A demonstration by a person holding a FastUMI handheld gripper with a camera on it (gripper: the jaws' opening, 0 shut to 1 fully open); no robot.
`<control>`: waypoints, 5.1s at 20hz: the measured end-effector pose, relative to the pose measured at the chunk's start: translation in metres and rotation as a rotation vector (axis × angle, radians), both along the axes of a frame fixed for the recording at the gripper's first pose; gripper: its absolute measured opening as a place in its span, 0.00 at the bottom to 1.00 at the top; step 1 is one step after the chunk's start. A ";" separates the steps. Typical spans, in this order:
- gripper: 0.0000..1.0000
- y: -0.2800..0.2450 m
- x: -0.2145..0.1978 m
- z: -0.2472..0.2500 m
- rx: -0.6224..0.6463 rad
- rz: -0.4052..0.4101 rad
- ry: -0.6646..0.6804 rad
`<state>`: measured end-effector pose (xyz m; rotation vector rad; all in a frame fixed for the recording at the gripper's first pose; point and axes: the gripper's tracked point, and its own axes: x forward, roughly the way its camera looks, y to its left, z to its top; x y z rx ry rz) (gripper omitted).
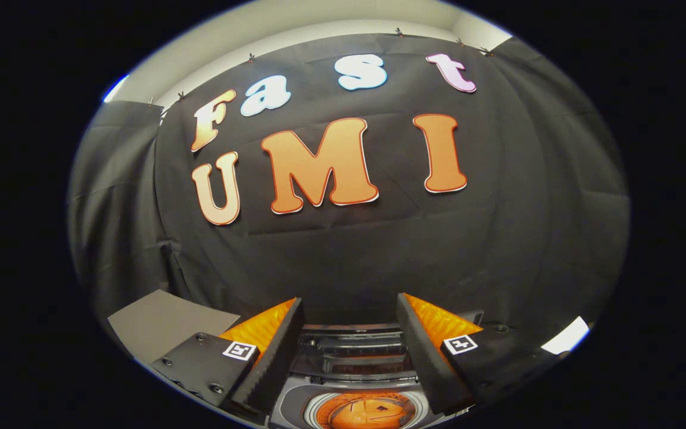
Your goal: Put the clothes into the washing machine and then close the washing machine lid.
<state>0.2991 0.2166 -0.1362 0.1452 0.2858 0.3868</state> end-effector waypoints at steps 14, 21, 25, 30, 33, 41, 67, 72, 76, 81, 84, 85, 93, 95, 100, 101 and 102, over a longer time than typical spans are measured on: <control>0.99 0.041 0.108 -0.108 -0.100 -0.033 0.236; 0.99 0.042 0.113 -0.132 -0.175 -0.035 0.243; 0.99 0.041 0.111 -0.131 -0.169 -0.033 0.241; 0.99 0.037 0.092 -0.125 -0.156 -0.027 0.196; 0.99 0.033 0.078 -0.123 -0.147 -0.029 0.157; 0.99 0.026 0.033 -0.123 -0.139 -0.047 0.113; 0.98 -0.003 -0.094 -0.208 -0.161 -0.073 0.205; 0.98 0.001 -0.101 -0.217 -0.175 -0.062 0.227; 0.98 0.001 -0.106 -0.198 -0.178 -0.060 0.199; 0.98 -0.010 -0.130 -0.141 -0.193 -0.054 0.114; 0.98 -0.014 -0.149 -0.100 -0.149 -0.048 0.070; 0.98 -0.017 -0.158 -0.085 -0.133 -0.042 0.056; 0.97 -0.047 -0.208 0.032 -0.025 -0.046 -0.083; 0.97 -0.059 -0.221 0.054 -0.026 -0.051 -0.113; 0.97 -0.068 -0.252 0.085 0.010 0.002 -0.145; 0.97 -0.071 -0.256 0.088 0.010 0.004 -0.152; 0.97 -0.077 -0.256 0.091 0.005 -0.004 -0.161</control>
